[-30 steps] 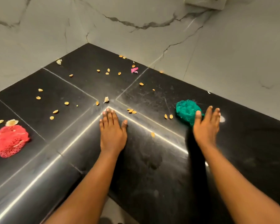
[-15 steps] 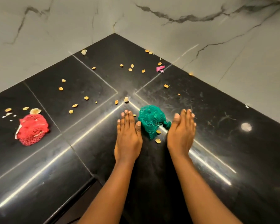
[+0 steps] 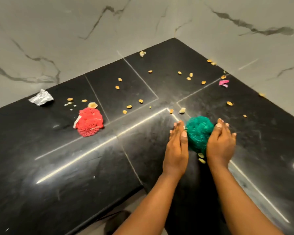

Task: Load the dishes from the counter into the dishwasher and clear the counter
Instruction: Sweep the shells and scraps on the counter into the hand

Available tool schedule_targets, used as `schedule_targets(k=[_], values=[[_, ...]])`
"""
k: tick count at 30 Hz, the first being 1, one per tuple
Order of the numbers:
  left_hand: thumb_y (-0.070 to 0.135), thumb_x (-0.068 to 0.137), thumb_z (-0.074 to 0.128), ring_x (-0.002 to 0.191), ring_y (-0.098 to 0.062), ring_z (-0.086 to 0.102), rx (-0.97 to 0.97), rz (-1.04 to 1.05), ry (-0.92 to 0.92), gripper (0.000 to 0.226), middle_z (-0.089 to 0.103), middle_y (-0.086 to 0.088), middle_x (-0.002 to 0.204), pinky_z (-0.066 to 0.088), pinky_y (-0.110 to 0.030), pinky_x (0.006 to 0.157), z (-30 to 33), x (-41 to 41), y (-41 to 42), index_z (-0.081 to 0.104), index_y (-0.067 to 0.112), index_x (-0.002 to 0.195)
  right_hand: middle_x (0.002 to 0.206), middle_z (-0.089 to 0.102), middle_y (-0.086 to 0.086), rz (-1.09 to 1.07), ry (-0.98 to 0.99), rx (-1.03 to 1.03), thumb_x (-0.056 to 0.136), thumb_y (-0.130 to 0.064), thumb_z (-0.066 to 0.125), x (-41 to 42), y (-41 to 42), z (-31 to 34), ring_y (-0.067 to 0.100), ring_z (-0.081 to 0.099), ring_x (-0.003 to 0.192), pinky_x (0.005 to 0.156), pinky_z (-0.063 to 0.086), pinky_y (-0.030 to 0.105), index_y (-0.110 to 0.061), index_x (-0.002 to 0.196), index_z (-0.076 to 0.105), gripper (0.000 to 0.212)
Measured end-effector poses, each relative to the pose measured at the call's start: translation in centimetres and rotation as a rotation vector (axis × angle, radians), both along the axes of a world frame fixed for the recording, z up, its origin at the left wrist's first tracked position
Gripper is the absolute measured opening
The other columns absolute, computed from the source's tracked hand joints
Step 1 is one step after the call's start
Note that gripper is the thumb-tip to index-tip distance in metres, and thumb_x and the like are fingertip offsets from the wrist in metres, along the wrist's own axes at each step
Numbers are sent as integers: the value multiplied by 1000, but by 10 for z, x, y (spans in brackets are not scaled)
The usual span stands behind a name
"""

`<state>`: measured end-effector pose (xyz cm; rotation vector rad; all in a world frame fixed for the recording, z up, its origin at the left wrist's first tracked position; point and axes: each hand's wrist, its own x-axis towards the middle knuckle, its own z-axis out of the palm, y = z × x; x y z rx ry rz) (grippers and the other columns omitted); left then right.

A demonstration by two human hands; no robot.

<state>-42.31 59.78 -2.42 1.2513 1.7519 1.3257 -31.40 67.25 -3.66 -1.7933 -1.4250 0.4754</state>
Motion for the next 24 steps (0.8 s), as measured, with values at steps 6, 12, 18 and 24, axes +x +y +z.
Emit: schedule_targets(k=[6, 12, 18, 24], values=[[31, 103, 32, 123, -3, 52, 142, 375, -11, 43, 62, 3, 130, 39, -20, 105, 25, -97, -6, 61, 15, 129, 151, 40, 12, -19, -123, -65, 94, -42, 20, -13, 1, 3, 25, 27, 145, 119, 9, 40, -6, 141, 47, 65], [20, 100, 40, 110, -33, 55, 239, 886, 305, 33, 59, -15, 119, 41, -39, 97, 26, -303, -11, 57, 2, 122, 156, 22, 24, -74, -216, -124, 91, -42, 17, -88, 9, 2, 35, 13, 147, 119, 4, 44, 0, 143, 42, 71], [39, 101, 40, 138, -41, 28, -327, 892, 483, 59, 35, -25, 148, 20, -45, 113, 20, -483, -8, 35, -3, 142, 154, 28, 23, -128, -279, -86, 92, -43, 21, -96, 17, -5, 35, 20, 145, 118, 10, 45, -2, 141, 46, 68], [31, 105, 22, 145, -35, 19, -501, 577, 518, 53, 27, -23, 153, 7, -55, 118, 0, -470, 26, 27, -1, 148, 154, 31, 21, -131, -276, -76, 92, -41, 25, -98, 17, -2, 33, 22, 145, 117, 12, 45, -3, 139, 49, 65]])
